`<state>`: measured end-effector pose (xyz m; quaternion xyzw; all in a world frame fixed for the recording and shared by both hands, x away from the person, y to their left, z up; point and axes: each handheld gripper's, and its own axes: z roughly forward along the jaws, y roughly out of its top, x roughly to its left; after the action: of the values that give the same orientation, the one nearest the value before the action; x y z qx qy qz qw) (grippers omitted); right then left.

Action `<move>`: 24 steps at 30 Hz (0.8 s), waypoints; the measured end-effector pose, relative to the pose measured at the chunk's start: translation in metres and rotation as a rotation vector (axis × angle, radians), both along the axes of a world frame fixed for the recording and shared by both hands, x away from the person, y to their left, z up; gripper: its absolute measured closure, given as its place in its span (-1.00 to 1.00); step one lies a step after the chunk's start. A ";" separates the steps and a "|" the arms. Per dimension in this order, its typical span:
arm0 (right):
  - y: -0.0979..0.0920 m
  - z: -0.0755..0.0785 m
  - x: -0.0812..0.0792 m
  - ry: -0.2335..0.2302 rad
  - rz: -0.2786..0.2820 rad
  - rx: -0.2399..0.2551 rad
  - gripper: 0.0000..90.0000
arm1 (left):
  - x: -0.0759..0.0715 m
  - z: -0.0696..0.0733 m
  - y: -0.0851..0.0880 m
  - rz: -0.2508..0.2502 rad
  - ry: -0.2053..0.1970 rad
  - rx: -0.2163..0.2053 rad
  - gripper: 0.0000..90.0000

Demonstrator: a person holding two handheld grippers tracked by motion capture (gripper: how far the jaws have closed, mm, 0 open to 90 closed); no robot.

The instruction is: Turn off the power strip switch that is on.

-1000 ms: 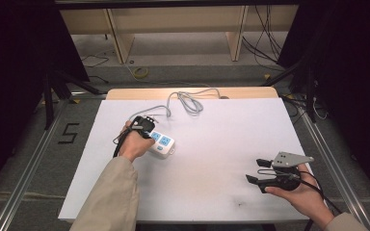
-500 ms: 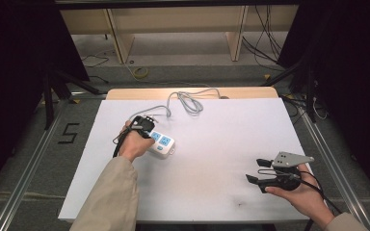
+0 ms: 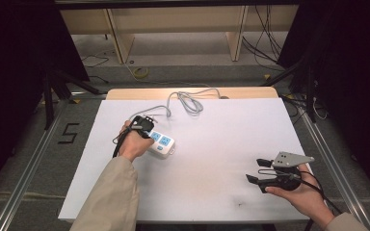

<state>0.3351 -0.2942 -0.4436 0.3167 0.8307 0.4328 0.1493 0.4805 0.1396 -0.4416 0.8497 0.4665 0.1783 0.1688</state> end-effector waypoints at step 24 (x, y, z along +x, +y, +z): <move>0.000 0.001 0.000 0.002 -0.001 0.001 -0.36 | -0.003 0.010 0.002 0.004 -0.046 -0.066 1.00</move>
<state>0.3348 -0.2943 -0.4430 0.3176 0.8304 0.4330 0.1486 0.4773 0.1418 -0.4319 0.8384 0.4699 0.1825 0.2070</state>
